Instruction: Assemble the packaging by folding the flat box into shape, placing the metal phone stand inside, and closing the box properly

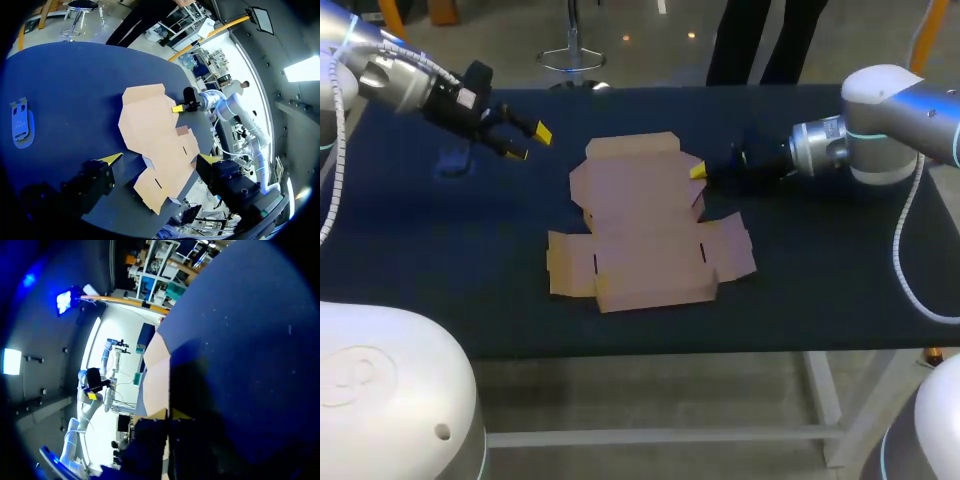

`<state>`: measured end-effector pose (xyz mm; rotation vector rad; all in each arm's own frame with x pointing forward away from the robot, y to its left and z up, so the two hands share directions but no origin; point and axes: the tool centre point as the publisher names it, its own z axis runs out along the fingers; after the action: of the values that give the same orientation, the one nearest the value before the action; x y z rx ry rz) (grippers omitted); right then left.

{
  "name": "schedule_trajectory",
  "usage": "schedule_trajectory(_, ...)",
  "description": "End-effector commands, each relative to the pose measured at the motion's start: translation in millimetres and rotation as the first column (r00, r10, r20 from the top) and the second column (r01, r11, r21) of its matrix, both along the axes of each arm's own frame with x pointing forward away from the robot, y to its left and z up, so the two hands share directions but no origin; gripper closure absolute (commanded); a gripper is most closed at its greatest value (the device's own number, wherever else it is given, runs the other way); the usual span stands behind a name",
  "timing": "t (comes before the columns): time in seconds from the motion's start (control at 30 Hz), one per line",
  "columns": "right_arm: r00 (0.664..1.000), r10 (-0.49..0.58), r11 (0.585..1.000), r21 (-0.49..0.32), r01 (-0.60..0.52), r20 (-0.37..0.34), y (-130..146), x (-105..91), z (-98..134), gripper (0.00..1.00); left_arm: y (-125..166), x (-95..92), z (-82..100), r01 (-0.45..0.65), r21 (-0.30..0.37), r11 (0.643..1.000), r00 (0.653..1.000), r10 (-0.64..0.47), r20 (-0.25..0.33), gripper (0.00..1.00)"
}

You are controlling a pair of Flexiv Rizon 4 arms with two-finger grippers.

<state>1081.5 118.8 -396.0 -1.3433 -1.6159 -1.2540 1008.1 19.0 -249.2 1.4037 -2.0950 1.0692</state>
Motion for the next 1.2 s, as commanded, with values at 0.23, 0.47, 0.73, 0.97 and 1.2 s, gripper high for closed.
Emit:
schedule_trajectory(0.23, 0.997, 0.004, 0.998, 0.066, -0.009, 0.073, -5, -7.4, 16, 1.0, 0, -5.8, -6.8, 0.035, -0.012, 0.999, 0.986, -0.032, 0.166, 0.0)
schedule_trajectory(0.47, 0.991, 0.016, 0.994, 0.107, -0.031, 0.132, -11, -14.5, 29, 1.0, 0, -5.8, -6.8, 0.035, -0.012, 0.999, 0.986, -0.032, 0.166, 0.0)
schedule_trajectory(0.73, 0.991, 0.016, 0.994, 0.107, -0.031, 0.132, -11, -14.5, 29, 1.0, 0, -5.8, -6.8, 0.035, -0.012, 0.999, 0.986, -0.032, 0.166, 0.0)
schedule_trajectory(0.97, 0.989, 0.006, 0.993, 0.113, -0.022, 0.145, -12, -15.9, 29, 1.0, 0, -5.8, -6.8, 0.035, -0.012, 0.999, 0.986, -0.032, 0.166, 0.0)
schedule_trajectory(1.2, 0.965, -0.023, 0.983, 0.181, -0.026, 0.263, -17, -21.1, 53, 1.0, -3, 4.9, -8.7, 0.087, -0.029, 0.996, 0.951, -0.074, 0.301, 0.0)
